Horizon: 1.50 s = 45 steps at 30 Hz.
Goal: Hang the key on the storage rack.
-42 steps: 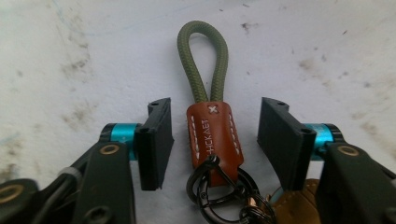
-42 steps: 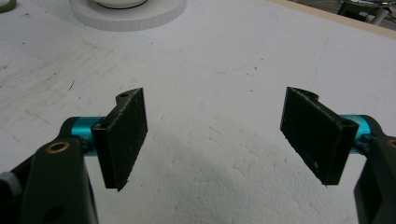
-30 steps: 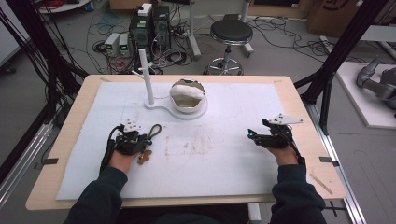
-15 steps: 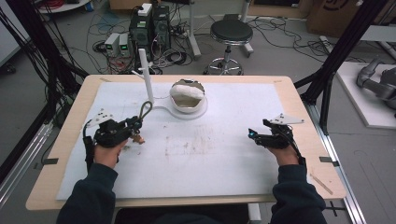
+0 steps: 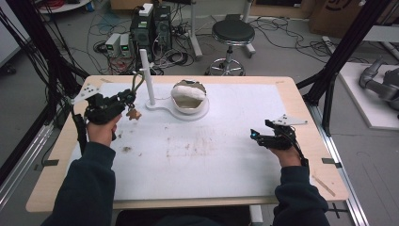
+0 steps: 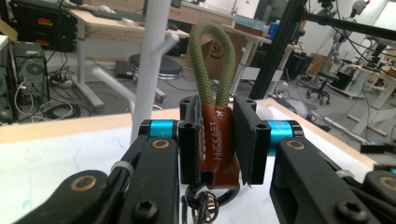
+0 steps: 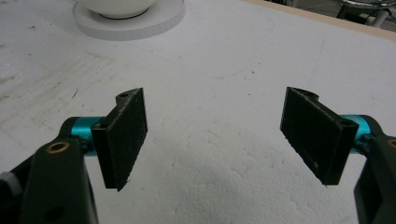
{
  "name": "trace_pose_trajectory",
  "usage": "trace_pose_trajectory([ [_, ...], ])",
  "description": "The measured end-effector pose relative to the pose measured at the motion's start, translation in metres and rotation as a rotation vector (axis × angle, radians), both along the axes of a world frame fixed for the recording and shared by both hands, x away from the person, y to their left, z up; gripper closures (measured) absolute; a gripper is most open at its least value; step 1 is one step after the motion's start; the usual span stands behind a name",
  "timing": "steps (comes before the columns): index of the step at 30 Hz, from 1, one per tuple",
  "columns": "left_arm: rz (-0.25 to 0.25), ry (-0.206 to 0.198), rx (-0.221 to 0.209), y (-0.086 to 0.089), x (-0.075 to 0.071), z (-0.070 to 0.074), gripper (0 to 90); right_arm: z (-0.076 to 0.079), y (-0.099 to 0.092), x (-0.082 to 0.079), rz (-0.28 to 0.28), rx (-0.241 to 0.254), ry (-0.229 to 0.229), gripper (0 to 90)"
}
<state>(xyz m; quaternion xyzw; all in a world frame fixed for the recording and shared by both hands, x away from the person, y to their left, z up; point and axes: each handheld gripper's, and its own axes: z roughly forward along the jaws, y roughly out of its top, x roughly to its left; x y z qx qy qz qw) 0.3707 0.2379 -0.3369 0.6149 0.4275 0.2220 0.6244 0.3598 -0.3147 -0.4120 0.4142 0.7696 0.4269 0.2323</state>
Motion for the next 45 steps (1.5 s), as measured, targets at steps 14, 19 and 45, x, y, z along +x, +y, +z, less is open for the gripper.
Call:
trace_pose_trajectory([
  [14,0.064,0.098,0.089,-0.013,0.042,0.003,72.4,-0.001,-0.001,0.001,0.0,0.003,0.004,23.2],
  [19,0.068,0.137,0.124,-0.02,0.053,-0.001,72.1,-0.001,0.0,0.0,0.0,0.005,0.009,23.2],
  [45,-0.032,0.037,0.092,-0.006,0.021,-0.028,21.7,-0.001,0.001,-0.002,0.035,0.005,0.005,22.4],
])
